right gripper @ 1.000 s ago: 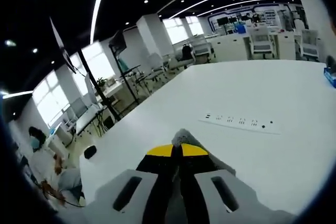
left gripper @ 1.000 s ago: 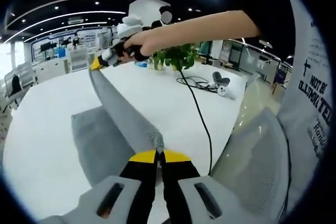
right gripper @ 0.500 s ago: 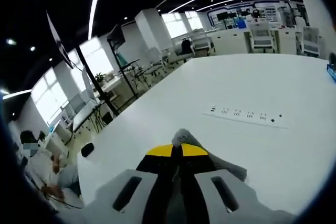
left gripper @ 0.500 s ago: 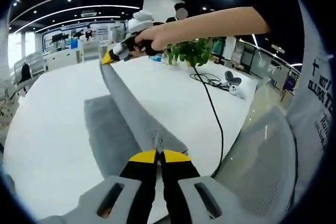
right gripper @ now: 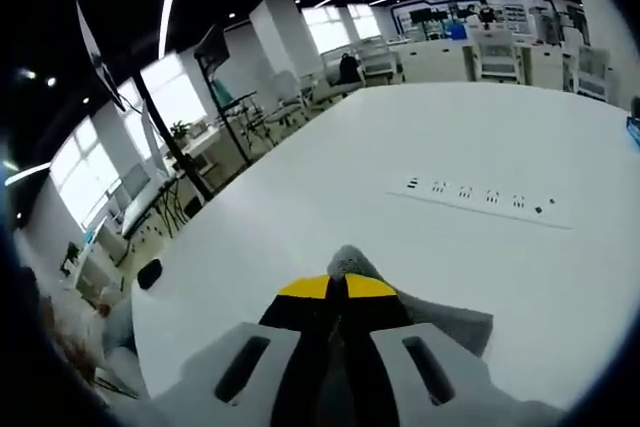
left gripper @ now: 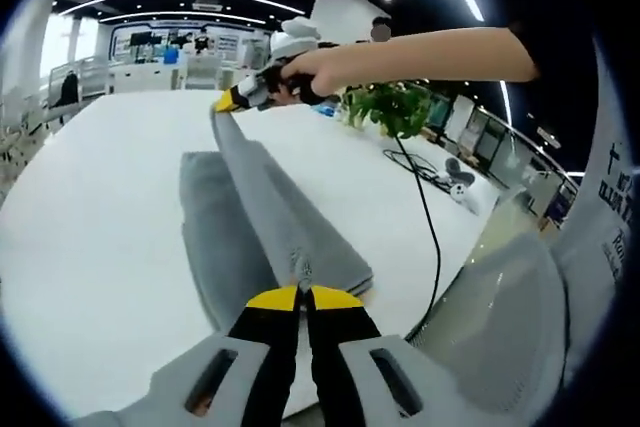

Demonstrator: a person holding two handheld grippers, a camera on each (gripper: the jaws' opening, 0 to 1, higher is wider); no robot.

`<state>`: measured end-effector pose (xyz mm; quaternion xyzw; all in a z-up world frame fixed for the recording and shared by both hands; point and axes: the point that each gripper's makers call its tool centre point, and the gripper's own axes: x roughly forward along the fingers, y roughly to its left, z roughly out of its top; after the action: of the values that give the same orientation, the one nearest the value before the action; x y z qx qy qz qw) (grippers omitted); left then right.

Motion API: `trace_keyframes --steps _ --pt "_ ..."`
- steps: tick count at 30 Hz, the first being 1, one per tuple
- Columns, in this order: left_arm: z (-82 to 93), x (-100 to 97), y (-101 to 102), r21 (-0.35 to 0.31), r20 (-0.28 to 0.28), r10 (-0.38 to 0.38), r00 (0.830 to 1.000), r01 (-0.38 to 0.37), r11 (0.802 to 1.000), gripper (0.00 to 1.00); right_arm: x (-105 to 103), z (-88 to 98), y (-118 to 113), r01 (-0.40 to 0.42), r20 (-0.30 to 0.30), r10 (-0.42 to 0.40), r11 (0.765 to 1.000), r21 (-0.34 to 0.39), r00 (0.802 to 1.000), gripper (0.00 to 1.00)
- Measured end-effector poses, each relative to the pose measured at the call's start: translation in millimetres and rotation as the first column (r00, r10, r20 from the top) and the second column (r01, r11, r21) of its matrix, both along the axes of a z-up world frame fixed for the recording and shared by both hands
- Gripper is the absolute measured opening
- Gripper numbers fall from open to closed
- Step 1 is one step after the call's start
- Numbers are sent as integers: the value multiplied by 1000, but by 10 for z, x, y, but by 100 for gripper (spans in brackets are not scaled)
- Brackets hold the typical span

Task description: Fold the towel on the table until its edges align and the towel forms a compact rectangular stack.

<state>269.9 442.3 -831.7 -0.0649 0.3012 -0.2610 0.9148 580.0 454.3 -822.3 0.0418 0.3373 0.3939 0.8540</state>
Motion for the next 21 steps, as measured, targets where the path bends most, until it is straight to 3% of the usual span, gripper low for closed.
trace_keyframes --steps 6,13,16,21 --pt "-23 11 80 -76 -13 59 998 -60 995 2 18 -27 106 0 -7 0 1000 -14 1000 1" --pt "-47 26 170 -114 -18 111 994 -112 987 2 57 -160 203 10 -13 -10 1000 -29 1000 1" --pt "-141 16 222 -134 -69 152 986 -160 978 2 70 -288 222 17 -22 -18 999 -42 1000 1" --pt "-285 17 299 -136 -103 189 977 -202 970 2 89 -427 272 22 -33 -24 998 -56 999 1"
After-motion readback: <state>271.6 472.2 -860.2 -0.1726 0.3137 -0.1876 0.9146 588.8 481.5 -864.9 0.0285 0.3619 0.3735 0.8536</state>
